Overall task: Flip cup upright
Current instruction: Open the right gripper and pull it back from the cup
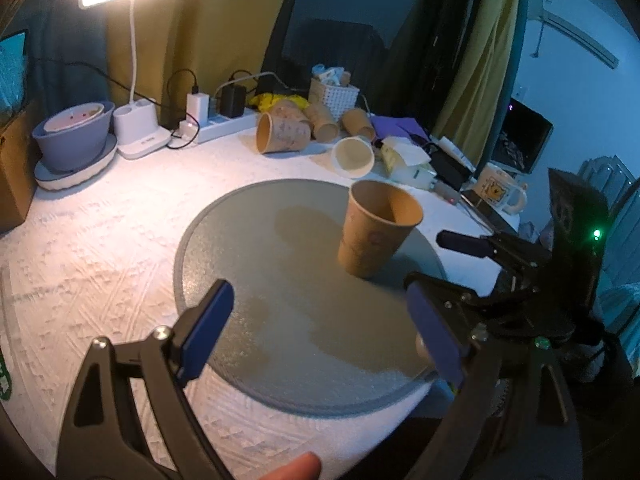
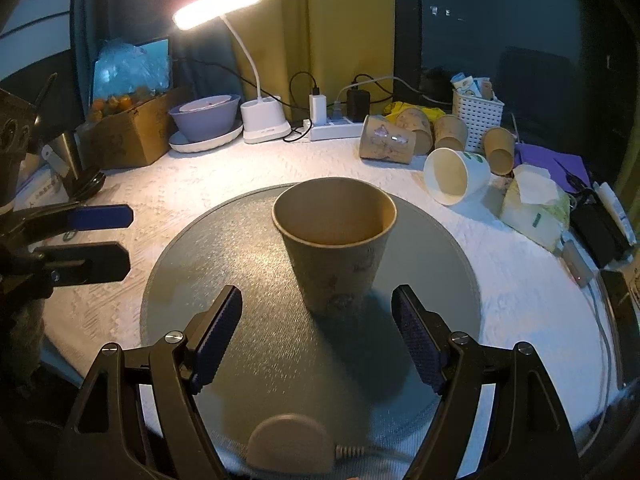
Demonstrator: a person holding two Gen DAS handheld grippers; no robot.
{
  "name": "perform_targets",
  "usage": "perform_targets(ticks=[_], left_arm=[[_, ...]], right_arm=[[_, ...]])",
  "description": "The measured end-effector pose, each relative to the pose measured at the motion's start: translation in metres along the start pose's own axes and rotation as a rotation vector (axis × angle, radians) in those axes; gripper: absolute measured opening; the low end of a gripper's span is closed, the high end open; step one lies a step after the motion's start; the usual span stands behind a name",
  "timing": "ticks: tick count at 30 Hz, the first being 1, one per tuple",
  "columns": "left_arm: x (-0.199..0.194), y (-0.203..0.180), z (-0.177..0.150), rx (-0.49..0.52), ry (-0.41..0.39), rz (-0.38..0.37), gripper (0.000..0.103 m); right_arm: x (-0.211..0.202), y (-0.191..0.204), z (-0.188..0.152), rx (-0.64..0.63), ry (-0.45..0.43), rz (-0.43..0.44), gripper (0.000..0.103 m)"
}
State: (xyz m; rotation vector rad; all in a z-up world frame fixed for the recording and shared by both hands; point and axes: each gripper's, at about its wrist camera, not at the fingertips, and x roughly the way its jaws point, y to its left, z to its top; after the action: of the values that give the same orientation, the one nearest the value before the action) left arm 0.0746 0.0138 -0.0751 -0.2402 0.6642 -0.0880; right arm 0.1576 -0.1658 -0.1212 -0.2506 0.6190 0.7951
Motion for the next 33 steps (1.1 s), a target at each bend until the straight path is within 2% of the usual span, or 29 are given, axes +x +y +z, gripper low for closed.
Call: perform_targets(ticks=[16,26,33], left_arm=[[-0.045,-0.024,-0.002,0.039,-0.134,0.027,0.09],[-0.075,-0.046,0.006,0.089,-0.217,0.053,0.09],[-0.103,-0.056,0.012,0.093,-0.308,0.069,0.09]], right_arm=[[-0.057,0.021,-0.001,-0.016,-0.042,-0.036,0.08],[-0.103,0.034,0.006,-0.017,-0.122,-0.063,0.08],[-0.128,0.038,0.012,-0.026,-0.175,-0.089,0.08]])
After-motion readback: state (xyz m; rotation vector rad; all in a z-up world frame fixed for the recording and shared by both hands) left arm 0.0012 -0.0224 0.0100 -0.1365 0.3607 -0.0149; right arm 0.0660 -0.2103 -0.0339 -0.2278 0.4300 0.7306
